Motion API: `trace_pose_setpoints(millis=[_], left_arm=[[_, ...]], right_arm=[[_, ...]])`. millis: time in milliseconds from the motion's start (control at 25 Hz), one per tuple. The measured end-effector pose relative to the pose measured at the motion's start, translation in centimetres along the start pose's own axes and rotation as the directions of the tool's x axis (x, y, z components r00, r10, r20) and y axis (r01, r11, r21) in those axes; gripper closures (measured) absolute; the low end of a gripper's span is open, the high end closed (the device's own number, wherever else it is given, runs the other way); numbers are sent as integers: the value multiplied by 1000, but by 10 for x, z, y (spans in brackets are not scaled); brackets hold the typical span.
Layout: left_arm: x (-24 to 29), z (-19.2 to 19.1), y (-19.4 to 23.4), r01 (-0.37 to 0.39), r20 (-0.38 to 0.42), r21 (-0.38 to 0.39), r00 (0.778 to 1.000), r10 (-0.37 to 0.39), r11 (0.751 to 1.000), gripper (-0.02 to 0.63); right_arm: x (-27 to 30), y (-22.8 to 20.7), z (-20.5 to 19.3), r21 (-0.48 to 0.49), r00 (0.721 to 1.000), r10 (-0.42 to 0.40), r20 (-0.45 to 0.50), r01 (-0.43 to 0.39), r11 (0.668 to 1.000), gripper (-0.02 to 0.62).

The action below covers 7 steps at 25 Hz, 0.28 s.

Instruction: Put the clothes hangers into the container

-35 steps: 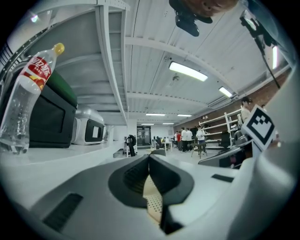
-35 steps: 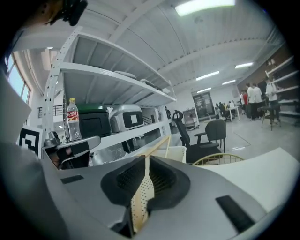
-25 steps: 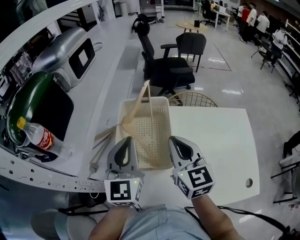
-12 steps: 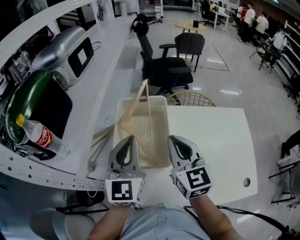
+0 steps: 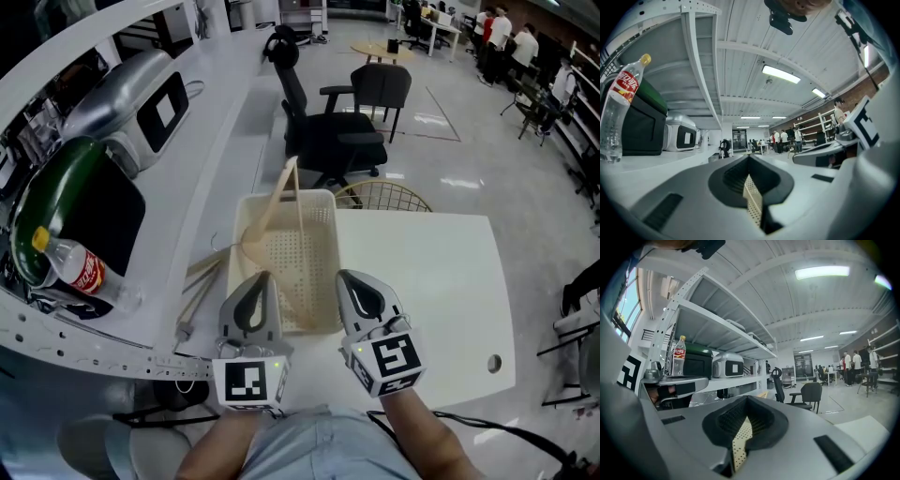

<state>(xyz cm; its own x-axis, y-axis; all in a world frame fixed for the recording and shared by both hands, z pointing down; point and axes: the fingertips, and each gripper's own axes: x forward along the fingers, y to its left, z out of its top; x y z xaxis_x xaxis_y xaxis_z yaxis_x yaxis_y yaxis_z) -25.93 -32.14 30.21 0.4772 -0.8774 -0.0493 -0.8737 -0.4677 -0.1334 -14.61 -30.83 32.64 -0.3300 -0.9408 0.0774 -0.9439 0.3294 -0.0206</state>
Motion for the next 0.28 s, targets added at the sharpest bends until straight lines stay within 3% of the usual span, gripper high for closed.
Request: trace_pose_setpoints(millis=[280], left_arm=[[1,-1,3,1,3,-2,1000,-1,1000,594]], right_arm=[[3,2,-3,-4,1000,-2,-6,2,1000,584]])
